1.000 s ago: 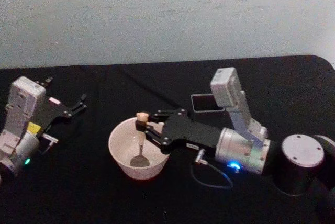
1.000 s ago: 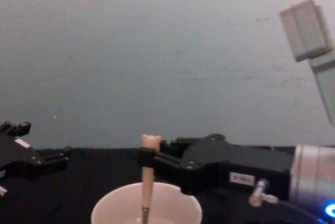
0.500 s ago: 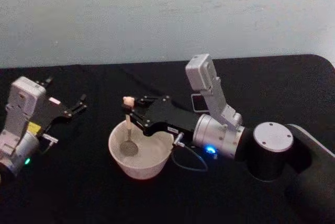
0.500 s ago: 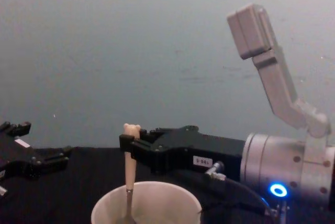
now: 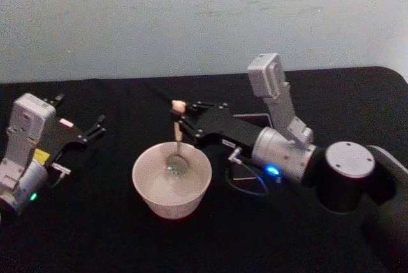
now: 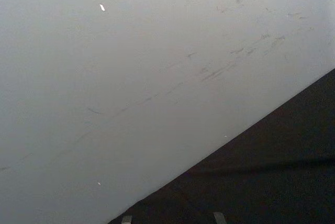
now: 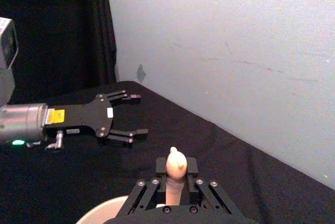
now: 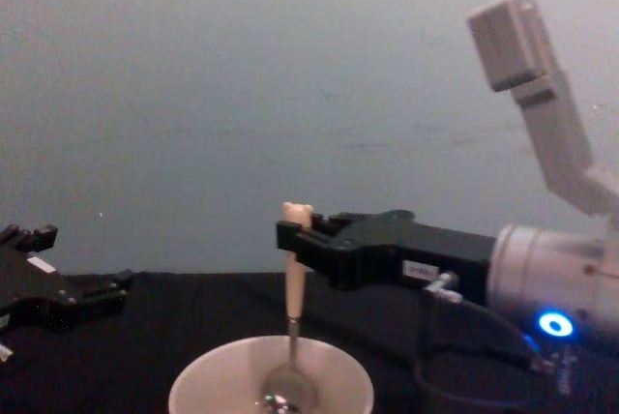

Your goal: Pick up the stirring spoon with one hand, stir inside the cup, then place it back in its original position.

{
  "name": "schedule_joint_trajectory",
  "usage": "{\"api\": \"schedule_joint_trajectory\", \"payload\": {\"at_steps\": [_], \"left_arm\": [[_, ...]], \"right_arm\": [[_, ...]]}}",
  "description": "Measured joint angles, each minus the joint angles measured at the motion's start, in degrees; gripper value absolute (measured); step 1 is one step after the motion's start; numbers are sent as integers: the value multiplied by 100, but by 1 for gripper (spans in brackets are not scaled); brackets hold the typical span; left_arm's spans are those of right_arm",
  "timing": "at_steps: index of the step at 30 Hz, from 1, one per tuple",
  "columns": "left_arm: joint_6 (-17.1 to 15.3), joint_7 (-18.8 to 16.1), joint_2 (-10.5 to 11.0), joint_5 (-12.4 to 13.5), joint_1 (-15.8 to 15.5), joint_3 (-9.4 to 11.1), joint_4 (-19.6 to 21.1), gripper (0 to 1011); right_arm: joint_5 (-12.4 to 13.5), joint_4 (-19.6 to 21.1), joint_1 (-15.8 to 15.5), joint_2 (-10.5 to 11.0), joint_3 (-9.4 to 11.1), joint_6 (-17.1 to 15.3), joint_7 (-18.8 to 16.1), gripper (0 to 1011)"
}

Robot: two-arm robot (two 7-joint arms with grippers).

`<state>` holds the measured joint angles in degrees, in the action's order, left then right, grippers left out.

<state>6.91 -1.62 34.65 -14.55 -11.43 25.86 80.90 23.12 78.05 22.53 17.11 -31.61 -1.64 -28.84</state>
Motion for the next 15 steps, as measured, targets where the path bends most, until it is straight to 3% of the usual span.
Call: {"api": "schedule_joint_trajectory", "payload": {"at_steps": [8, 15], "left_arm": [[0, 0, 0, 0, 0, 0, 0, 1001], [0, 0, 0, 0, 0, 0, 0, 1001]], "right_arm": [[194, 540, -356, 432, 143, -82, -199, 214], [373, 872, -567, 709, 121, -126, -418, 214]]}}
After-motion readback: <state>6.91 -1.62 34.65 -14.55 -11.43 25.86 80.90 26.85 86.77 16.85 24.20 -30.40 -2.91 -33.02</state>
